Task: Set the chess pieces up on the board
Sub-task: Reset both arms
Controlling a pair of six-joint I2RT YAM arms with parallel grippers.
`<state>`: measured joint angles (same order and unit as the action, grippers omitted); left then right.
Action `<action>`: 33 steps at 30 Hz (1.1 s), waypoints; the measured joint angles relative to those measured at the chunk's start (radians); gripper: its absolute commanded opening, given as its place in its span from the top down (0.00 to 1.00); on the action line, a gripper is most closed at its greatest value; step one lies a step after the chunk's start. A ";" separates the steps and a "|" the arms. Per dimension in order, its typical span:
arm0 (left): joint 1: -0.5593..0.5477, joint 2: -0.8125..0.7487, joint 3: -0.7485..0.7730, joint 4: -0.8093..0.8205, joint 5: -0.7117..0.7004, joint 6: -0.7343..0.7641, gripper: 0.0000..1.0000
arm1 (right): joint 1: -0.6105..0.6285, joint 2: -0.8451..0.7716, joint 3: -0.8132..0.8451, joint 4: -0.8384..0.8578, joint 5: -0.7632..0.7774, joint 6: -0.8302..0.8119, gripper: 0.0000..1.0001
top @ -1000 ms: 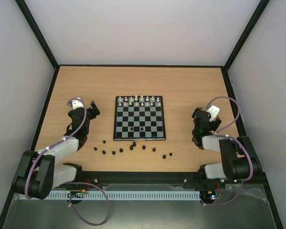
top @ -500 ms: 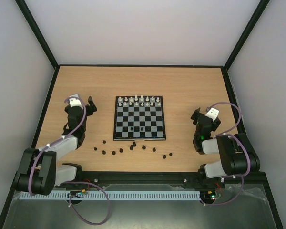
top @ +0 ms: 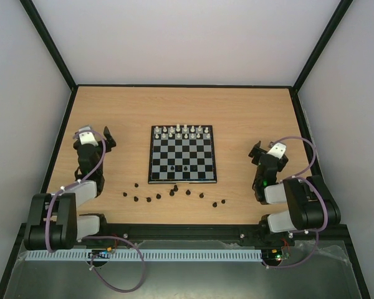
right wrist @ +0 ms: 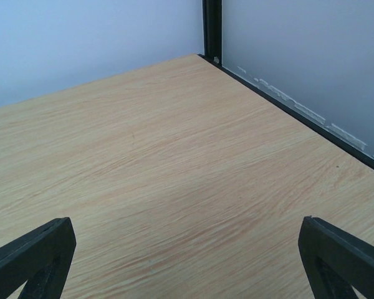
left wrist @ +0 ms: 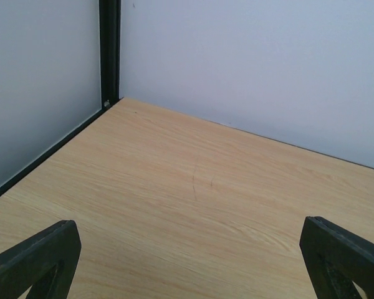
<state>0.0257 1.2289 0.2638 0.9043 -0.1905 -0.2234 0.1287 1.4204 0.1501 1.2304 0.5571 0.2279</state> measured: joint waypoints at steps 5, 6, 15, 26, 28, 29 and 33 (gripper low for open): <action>0.051 0.050 0.018 0.037 0.070 -0.005 0.01 | -0.002 -0.028 -0.025 0.013 -0.004 -0.002 0.01; 0.055 0.058 0.020 0.040 0.081 -0.005 0.00 | -0.003 -0.024 -0.019 0.010 -0.015 -0.006 0.01; 0.058 -0.027 -0.036 0.048 0.138 -0.016 0.01 | -0.011 0.093 0.042 0.023 -0.131 -0.049 0.01; 0.058 0.058 -0.078 0.077 0.158 -0.020 0.01 | -0.018 0.095 0.040 0.027 -0.211 -0.075 0.01; 0.058 0.082 -0.060 0.068 0.153 -0.020 0.00 | -0.029 0.095 0.047 0.019 -0.227 -0.075 0.01; 0.058 0.096 -0.045 0.059 0.148 -0.021 0.00 | -0.032 0.095 0.049 0.019 -0.232 -0.075 0.01; 0.058 0.137 0.014 0.031 0.129 -0.022 0.00 | -0.037 0.095 0.053 0.016 -0.244 -0.075 0.01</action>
<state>0.0834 1.3659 0.2779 0.9352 -0.0616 -0.2455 0.0917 1.5154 0.2031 1.2461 0.3134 0.1532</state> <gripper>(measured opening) 0.996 0.986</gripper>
